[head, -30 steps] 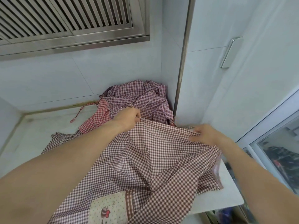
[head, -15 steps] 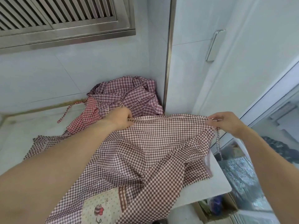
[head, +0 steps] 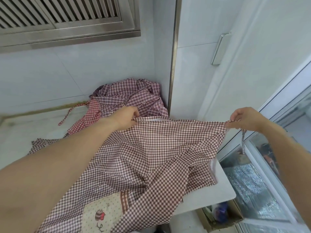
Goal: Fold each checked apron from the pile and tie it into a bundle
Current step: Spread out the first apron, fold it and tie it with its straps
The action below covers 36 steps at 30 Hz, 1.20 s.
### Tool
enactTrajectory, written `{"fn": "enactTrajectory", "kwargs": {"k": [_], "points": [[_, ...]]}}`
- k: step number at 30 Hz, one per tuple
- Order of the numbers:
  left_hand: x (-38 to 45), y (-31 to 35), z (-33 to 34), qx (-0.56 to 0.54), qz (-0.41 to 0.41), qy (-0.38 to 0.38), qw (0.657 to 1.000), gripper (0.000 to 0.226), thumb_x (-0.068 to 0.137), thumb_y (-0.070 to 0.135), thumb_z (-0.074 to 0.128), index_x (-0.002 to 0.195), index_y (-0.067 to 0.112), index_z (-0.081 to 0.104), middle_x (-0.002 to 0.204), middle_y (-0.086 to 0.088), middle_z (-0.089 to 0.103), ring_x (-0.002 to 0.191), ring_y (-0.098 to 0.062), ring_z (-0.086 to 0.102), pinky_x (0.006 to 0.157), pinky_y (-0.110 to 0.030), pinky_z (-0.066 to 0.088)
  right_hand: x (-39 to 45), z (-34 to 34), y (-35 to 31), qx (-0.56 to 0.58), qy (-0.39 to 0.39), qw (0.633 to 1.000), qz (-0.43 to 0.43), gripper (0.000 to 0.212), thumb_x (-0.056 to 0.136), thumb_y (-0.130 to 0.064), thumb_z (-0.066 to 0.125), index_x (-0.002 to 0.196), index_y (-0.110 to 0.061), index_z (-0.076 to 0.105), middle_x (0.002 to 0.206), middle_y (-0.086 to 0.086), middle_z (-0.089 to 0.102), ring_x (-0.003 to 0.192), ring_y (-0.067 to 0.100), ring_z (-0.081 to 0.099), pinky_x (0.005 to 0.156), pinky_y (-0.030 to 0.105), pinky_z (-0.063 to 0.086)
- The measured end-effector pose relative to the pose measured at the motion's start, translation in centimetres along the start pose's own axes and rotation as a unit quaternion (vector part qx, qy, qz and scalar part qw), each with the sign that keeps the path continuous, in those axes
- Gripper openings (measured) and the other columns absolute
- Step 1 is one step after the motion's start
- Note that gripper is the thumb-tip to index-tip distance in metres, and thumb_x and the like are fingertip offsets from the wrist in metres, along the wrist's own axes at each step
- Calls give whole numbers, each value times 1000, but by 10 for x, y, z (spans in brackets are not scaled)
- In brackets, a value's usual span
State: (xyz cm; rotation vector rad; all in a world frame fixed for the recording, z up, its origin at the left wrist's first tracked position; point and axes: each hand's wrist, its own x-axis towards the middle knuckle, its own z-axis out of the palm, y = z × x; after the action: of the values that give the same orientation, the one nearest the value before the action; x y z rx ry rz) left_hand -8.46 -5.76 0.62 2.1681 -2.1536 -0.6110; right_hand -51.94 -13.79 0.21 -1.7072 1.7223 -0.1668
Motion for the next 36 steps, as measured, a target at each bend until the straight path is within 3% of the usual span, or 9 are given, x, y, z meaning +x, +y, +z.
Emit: {"fn": "enactTrajectory", "kwargs": {"k": [6,10,14,20,24,26,29,32,36], "points": [[3,-3,-7,-31,-67,-65,995,43,91,26,72,130,11,61,133,-4,57,120,-22,56,103,-32,44,-3,-28,5,-101,-43,991,70,20,78,-22,84,84,-8,72,90,13,73,81,27,62,76,34,49],[3,-4,-13,-60,-44,-87,993,33,89,29,73,120,18,66,112,4,61,102,-14,58,92,-28,46,4,-32,13,-34,205,970,129,25,84,-17,76,108,-11,69,115,14,64,98,31,58,96,40,46],[6,-3,-12,-85,-33,-100,991,19,88,30,74,106,24,69,106,6,68,99,-9,63,93,-28,51,-3,-1,14,-76,305,943,109,24,84,-15,64,108,-13,61,122,21,54,113,40,54,98,49,44],[9,7,-7,-119,-43,16,992,9,94,23,67,101,18,71,100,6,68,89,-5,61,89,-27,53,-30,97,3,40,-101,980,165,55,92,-48,65,120,-1,62,116,12,68,100,28,67,80,35,58],[9,13,16,-50,-68,164,983,35,95,22,60,128,14,56,125,-5,58,116,-24,54,107,-47,43,-47,150,5,163,-151,962,157,100,72,-58,78,149,-9,37,149,8,46,129,30,52,98,40,51],[-3,24,32,-55,-25,177,982,27,93,17,59,120,14,60,118,-4,58,114,-22,55,104,-40,45,-52,169,4,256,-127,943,168,106,72,-53,81,153,-11,26,154,10,38,134,33,46,108,49,44],[-33,42,58,-79,15,93,992,6,94,18,58,95,18,64,95,4,65,91,-16,64,80,-28,52,-61,189,8,304,-9,941,148,67,94,-45,60,147,-11,36,143,8,49,130,32,49,109,46,41],[-66,53,88,-80,-10,-100,992,22,96,39,57,90,18,63,90,4,68,79,-14,63,72,-28,53,-78,204,22,252,94,957,108,35,96,-17,55,127,-2,52,116,10,60,109,31,57,102,43,43],[-98,65,119,-53,-41,-329,942,72,91,71,45,126,10,58,120,-3,65,91,-13,59,76,-26,48,-92,228,47,15,119,988,97,65,81,-20,72,135,1,44,132,21,45,122,40,39,106,49,35]]}}
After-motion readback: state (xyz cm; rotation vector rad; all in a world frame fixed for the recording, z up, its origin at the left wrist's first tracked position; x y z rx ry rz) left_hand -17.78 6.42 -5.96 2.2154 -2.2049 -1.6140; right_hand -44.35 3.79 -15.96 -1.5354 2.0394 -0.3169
